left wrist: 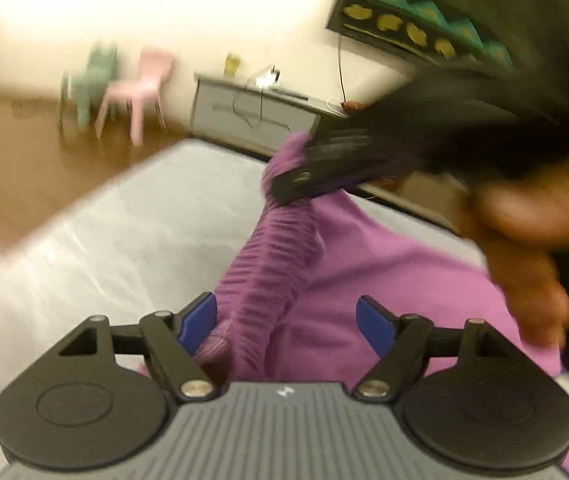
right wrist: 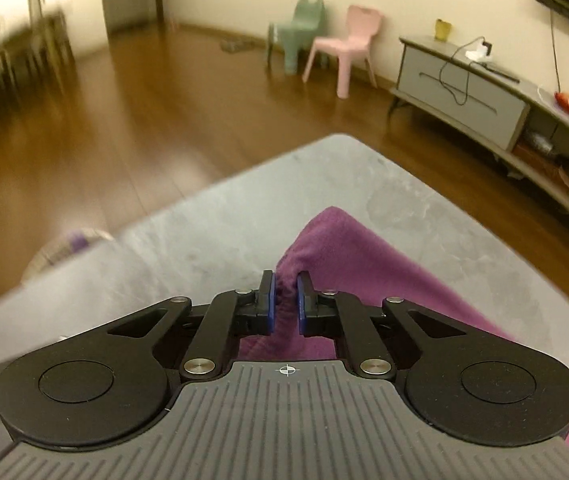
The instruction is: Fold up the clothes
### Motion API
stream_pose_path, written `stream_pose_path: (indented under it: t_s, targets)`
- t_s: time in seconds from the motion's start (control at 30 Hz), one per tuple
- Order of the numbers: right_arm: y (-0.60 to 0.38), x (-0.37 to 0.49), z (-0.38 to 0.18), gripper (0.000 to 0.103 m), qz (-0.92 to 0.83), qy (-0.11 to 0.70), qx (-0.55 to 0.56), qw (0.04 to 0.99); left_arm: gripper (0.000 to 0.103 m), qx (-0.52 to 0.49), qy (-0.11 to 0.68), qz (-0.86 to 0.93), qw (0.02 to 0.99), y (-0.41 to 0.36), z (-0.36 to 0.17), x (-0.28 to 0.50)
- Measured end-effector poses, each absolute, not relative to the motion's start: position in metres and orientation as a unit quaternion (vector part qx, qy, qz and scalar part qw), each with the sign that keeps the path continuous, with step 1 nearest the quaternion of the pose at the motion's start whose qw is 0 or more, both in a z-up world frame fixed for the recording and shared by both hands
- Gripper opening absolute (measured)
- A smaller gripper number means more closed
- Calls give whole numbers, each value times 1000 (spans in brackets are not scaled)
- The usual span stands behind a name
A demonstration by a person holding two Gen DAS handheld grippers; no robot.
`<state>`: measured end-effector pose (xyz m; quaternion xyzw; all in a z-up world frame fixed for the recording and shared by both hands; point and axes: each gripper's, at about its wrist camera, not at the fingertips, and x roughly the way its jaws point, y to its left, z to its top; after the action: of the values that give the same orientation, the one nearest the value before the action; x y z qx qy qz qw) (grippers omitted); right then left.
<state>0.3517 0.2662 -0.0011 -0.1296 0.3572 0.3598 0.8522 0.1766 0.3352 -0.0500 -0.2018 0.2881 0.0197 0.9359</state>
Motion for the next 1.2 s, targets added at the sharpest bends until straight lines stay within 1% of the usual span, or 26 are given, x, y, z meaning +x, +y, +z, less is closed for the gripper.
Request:
stream_pose_path:
  t_s: [0.03,0.07,0.13,0.17,0.2,0.27,0.3,0.37,0.43,0.47,0.5,0.67,0.73,0.77,0.8,0.87,0.97,1.1,1.13,1.2]
  targets:
    - [254,351,-3,1,371,356,-107,851,56,-230,284,7,931,340,-52,176]
    - [243,351,-6,1,379,356,-88,850,48,-259,279,-7,925,344,-54,176]
    - [226,348,-14,1,380,362,-68,849,28,-263,271,-17,926,344,-52,175]
    - [221,347,-19,1,373,366,-69,850,25,-262,267,-21,927,343,-52,174]
    - [219,347,-23,1,357,375,-81,851,20,-233,270,-20,934,336,-52,177]
    - [215,345,-32,3,326,393,-106,853,18,-166,280,-23,945,318,-55,181]
    - [214,344,-31,13,310,400,-117,854,18,-133,286,-28,949,307,-59,182]
    - [215,342,-24,18,296,399,-126,859,18,-69,298,-39,951,285,-63,184]
    - [226,341,-11,33,298,392,-135,860,18,-13,303,-38,952,265,-69,185]
    - [236,339,-5,49,301,388,-142,860,18,15,304,-37,952,254,-72,186]
    - [247,337,0,54,303,386,-156,857,18,40,303,-35,951,247,-74,185]
    - [317,335,-12,56,283,388,-288,828,19,131,301,-41,944,224,-85,180]
    - [335,333,-23,57,259,387,-341,817,21,160,299,-45,940,217,-89,178]
    - [340,334,-28,53,246,387,-364,811,21,170,298,-46,938,210,-88,179]
    - [340,336,-32,39,236,393,-381,803,21,173,298,-46,938,209,-88,178]
    - [339,338,-37,23,217,402,-408,790,22,179,298,-46,936,209,-89,177]
    - [317,338,-20,20,215,398,-381,807,25,173,297,-44,938,210,-82,176]
    - [284,334,8,20,222,390,-316,836,26,148,300,-25,942,213,-70,175]
    - [279,335,13,20,222,387,-307,840,28,144,304,-14,942,216,-68,176]
    - [273,339,22,20,234,383,-276,850,28,140,317,28,938,222,-68,182]
